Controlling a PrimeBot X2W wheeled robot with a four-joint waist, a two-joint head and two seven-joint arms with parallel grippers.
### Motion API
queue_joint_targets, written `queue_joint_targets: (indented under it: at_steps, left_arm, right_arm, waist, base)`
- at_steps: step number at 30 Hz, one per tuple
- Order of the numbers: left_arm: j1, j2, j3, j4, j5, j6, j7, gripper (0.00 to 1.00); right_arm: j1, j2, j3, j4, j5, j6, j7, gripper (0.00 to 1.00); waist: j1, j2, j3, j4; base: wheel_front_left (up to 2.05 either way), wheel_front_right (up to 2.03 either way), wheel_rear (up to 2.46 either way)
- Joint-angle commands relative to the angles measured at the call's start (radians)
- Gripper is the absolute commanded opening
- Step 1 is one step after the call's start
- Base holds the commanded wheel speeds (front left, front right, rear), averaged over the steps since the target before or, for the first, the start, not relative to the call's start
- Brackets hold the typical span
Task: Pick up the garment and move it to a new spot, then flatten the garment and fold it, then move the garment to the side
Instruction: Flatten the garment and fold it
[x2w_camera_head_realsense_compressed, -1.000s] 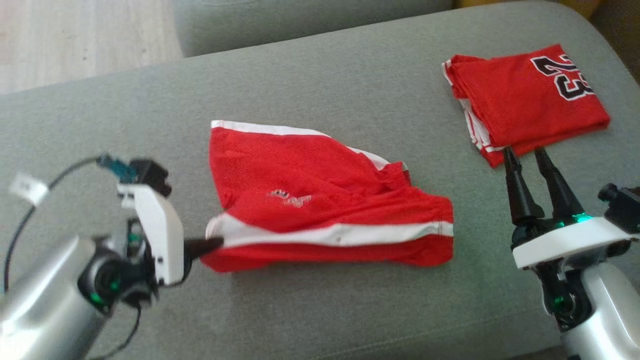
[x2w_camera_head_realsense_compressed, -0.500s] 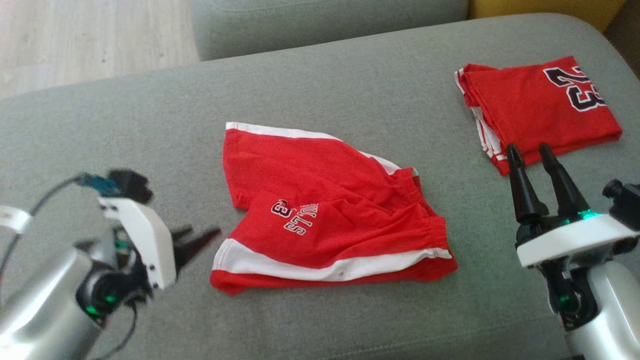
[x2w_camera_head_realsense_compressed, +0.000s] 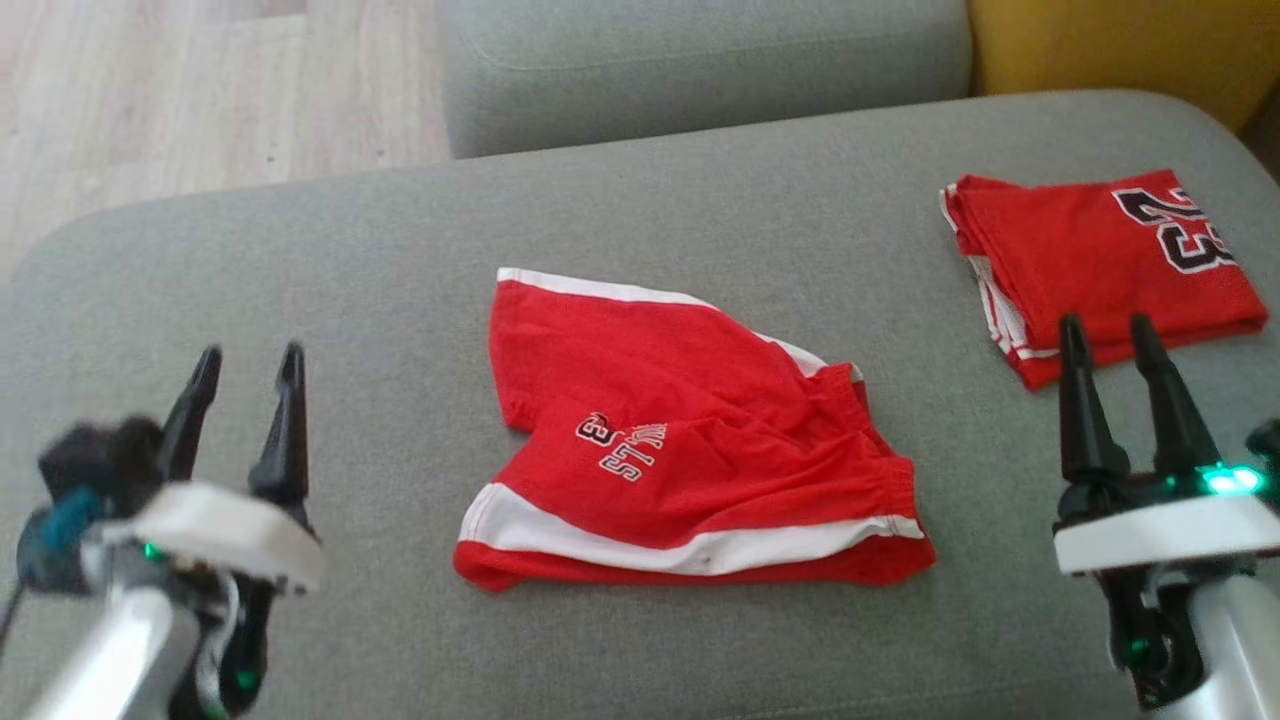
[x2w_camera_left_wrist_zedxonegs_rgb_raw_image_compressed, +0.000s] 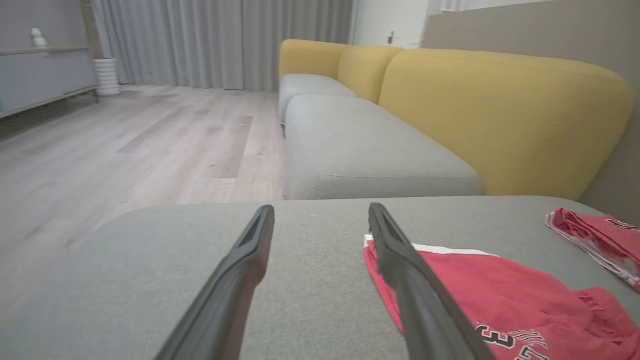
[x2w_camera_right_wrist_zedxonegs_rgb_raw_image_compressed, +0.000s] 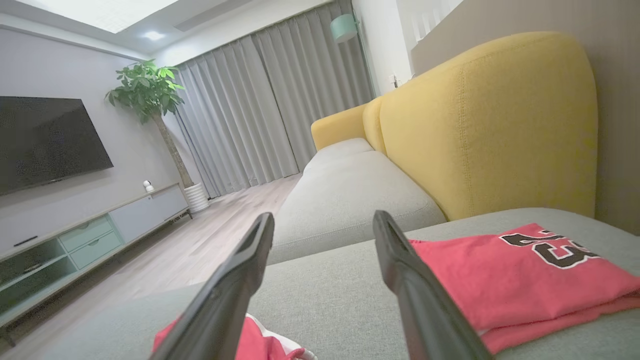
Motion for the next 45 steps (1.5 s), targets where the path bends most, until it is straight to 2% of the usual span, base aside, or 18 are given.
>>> queue_joint_targets:
  at_steps: [1, 5, 9, 13, 21, 28, 30, 32, 37, 41, 42, 45]
  left_arm:
    - [-0.03, 0.019, 0.068, -0.041, 0.026, 0.024, -0.024, 1.0]
    - [0.063, -0.031, 0.11, -0.089, 0.1, 0.076, -0.043, 1.0]
    - [0.148, -0.119, 0.172, -0.135, 0.165, 0.08, -0.044, 1.0]
    - [0.199, -0.191, 0.203, -0.139, 0.213, 0.047, -0.044, 1.0]
    - [0.229, -0.261, 0.274, -0.119, 0.271, -0.02, -0.044, 1.0]
    - [0.23, -0.289, 0.304, -0.089, 0.302, -0.065, -0.044, 1.0]
    - [0.211, -0.279, 0.289, -0.068, 0.302, -0.093, -0.037, 1.0]
    - [0.171, -0.26, 0.282, -0.064, 0.301, -0.12, -0.021, 1.0]
    - [0.063, -0.198, 0.238, -0.006, 0.209, -0.219, 0.247, 1.0]
    - [-0.025, -0.162, 0.203, 0.017, 0.143, -0.267, 0.472, 1.0]
    - [-0.025, -0.162, 0.203, 0.017, 0.143, -0.267, 0.472, 1.0]
    - [-0.081, -0.163, 0.174, 0.04, 0.067, -0.311, 0.621, 1.0]
  right_arm:
    - [-0.009, -0.003, 0.007, -0.046, -0.02, -0.001, -0.018, 1.0]
    - [0.024, 0.001, 0.008, -0.086, -0.074, -0.001, -0.039, 1.0]
    - [0.076, -0.001, 0.023, -0.095, -0.113, -0.001, -0.043, 1.0]
    - [0.105, -0.001, 0.036, -0.084, -0.134, -0.001, -0.035, 1.0]
    - [0.099, -0.009, 0.037, -0.087, -0.139, -0.001, -0.022, 1.0]
    - [0.095, -0.014, 0.046, -0.091, -0.137, -0.001, -0.008, 1.0]
    - [0.098, -0.035, 0.072, -0.095, -0.12, -0.001, 0.03, 1.0]
    - [0.104, -0.079, 0.114, -0.093, -0.069, -0.001, 0.118, 1.0]
    - [0.098, -0.215, 0.211, -0.104, 0.065, -0.001, 0.339, 1.0]
    - [0.07, -0.257, 0.277, -0.114, 0.116, -0.001, 0.446, 1.0]
    - [0.07, -0.257, 0.277, -0.114, 0.116, -0.001, 0.446, 1.0]
    - [0.029, -0.273, 0.326, -0.104, 0.132, -0.001, 0.496, 1.0]
  waist:
    - [0.0, 0.0, -0.006, 0.006]
    - [0.0, 0.0, -0.012, 0.015]
    - [0.0, 0.0, -0.016, 0.019]
    - [0.0, 0.0, -0.022, 0.019]
    - [0.0, 0.0, -0.027, 0.009]
    - [0.0, 0.0, -0.02, 0.007]
    - [0.0, 0.0, -0.018, 0.012]
    - [0.0, 0.0, -0.016, 0.013]
    - [0.0, 0.0, -0.009, 0.01]
    - [0.0, 0.0, 0.012, -0.001]
    - [0.0, 0.0, 0.012, -0.001]
    - [0.0, 0.0, 0.036, -0.004]
  base:
    - [0.0, 0.0, 0.0]
    - [0.0, 0.0, 0.0]
    - [0.0, 0.0, 0.0]
    - [0.0, 0.0, 0.0]
    - [0.0, 0.0, 0.0]
    - [0.0, 0.0, 0.0]
    - [0.0, 0.0, 0.0]
    - [0.0, 0.0, 0.0]
    - [0.0, 0.0, 0.0]
    - [0.0, 0.0, 0.0]
    - [0.0, 0.0, 0.0]
    - [0.0, 0.0, 0.0]
